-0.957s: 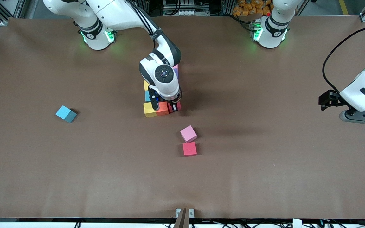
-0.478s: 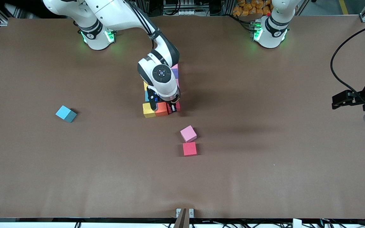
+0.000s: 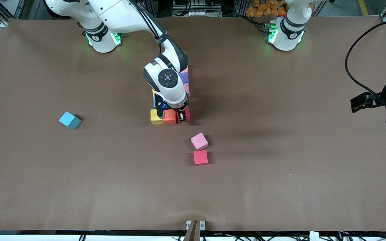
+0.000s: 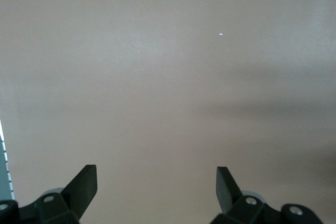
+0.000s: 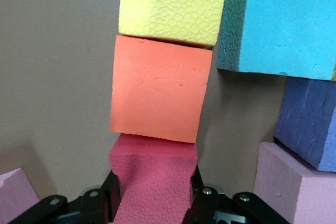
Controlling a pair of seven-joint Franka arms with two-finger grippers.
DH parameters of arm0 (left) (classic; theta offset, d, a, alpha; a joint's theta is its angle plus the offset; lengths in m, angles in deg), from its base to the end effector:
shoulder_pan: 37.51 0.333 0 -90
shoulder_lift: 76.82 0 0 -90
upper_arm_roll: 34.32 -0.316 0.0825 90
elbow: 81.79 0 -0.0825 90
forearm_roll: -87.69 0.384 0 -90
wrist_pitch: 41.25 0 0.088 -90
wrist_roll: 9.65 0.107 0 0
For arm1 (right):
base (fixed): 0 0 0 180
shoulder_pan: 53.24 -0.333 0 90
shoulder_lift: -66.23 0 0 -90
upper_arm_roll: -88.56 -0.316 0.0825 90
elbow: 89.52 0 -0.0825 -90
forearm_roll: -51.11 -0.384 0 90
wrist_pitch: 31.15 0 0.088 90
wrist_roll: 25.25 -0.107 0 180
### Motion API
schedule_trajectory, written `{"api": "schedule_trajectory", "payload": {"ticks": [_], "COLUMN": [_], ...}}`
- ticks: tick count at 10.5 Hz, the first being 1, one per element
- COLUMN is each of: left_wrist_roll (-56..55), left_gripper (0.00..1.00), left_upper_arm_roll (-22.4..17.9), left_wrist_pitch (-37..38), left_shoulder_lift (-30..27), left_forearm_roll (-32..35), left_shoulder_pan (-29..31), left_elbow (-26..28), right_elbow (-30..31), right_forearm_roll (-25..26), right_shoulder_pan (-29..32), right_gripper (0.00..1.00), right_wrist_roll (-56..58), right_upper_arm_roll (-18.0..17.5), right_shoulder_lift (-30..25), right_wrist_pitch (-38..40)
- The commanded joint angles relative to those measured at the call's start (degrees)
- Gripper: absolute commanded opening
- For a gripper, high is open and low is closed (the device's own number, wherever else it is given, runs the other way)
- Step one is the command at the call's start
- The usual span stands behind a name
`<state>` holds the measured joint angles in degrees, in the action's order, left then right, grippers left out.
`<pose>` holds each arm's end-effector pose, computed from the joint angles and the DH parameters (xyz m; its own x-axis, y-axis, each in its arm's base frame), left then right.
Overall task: Form number 2 with 11 blocks
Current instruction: 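Open the right gripper and lift it off the pink cube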
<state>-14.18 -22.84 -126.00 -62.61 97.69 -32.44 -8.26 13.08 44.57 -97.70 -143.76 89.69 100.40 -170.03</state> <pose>0.6190 -0.0322 0.6086 0.9992 -0.0138 -0.0367 -0.0184 -0.9915 -0.1285 0.4796 0.4545 0.2212 0.1761 -0.9815 -0.0754 -0.9843 -0.1768 0.0017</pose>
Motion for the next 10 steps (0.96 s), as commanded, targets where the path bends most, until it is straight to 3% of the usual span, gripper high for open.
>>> {"api": "schedule_trajectory", "payload": {"ticks": [1, 2, 3, 7, 10], "left_wrist_roll": [0.41, 0.75, 1.10, 3.22, 9.08], "left_gripper": [1.00, 1.00, 1.00, 1.00, 1.00], "left_upper_arm_roll": [-5.76, -9.17, -10.25, -9.91, -8.16], "left_wrist_pitch": [-0.42, -0.51, -1.38, -4.11, -3.94], "left_shoulder_lift": [-1.55, -1.64, -1.81, -1.46, -1.90], "left_forearm_roll": [-10.97, -14.88, -15.18, -14.31, -9.40], "left_shoulder_pan": [-3.67, -4.10, -5.32, -5.69, -5.52], "left_elbow": [0.90, 1.34, 1.43, 1.87, 1.87], "right_elbow": [1.64, 1.64, 1.64, 1.64, 0.94], "right_forearm_roll": [1.35, 1.35, 1.44, 1.62, 1.97], "right_shoulder_pan": [1.39, 1.57, 1.48, 1.57, 1.74], "right_gripper": [0.00, 0.37, 0.99, 1.00, 1.00], "right_wrist_roll": [-1.72, -1.63, -1.63, -1.37, -0.76], "right_upper_arm_roll": [-1.22, -1.22, -1.22, -1.22, -1.22], "right_shoulder_lift": [-1.38, -1.38, -1.30, -1.30, -1.82], "right_wrist_pitch": [-0.69, -0.69, -0.61, -0.26, 0.01]}}
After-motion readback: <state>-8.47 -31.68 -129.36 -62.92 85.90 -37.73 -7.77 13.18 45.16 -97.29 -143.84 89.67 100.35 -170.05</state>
